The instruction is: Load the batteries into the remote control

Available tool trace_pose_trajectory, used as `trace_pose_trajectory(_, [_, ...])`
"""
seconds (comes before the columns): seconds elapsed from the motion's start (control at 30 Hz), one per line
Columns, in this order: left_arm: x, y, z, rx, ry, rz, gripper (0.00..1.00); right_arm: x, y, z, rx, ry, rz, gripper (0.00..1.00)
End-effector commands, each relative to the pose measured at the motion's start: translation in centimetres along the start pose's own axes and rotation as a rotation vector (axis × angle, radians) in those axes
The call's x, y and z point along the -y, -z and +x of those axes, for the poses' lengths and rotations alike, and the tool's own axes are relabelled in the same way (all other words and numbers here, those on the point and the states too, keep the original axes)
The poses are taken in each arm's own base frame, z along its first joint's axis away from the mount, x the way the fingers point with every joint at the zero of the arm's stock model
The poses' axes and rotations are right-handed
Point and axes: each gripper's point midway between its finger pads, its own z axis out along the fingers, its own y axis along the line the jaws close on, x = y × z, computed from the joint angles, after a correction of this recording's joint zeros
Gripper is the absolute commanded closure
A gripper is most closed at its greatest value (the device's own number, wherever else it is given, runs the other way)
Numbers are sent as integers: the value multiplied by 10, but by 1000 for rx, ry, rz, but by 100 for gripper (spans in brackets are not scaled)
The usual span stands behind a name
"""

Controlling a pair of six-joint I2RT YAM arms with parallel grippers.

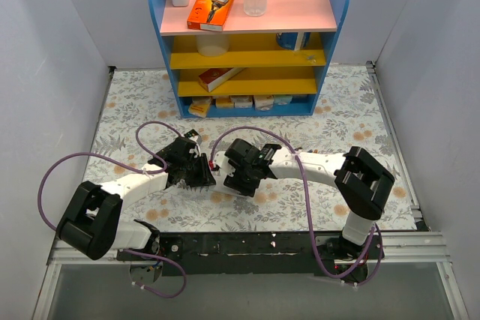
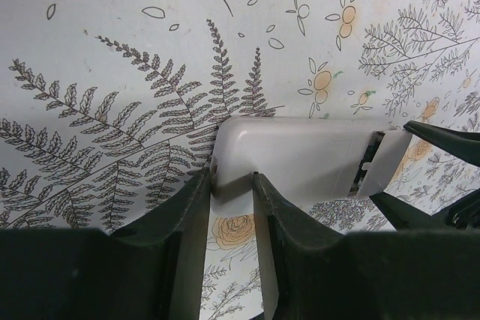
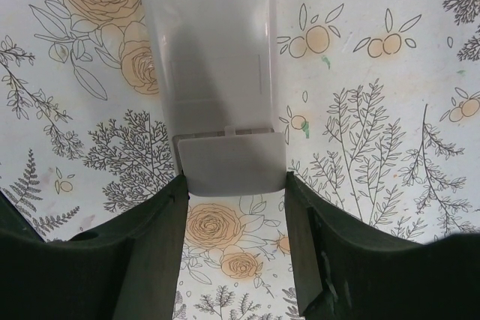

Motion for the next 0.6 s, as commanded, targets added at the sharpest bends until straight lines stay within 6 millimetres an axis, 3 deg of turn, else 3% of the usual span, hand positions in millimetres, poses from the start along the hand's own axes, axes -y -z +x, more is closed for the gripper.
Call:
trace_pose_trajectory(0.0, [-8,1,10,-28,0,-30,75,-7,0,8,-28,-4,-22,64])
trace_pose_trajectory(0.57, [-7,2,10,-29,3,-27,76,-2,-7,15,-53,-23,13,62])
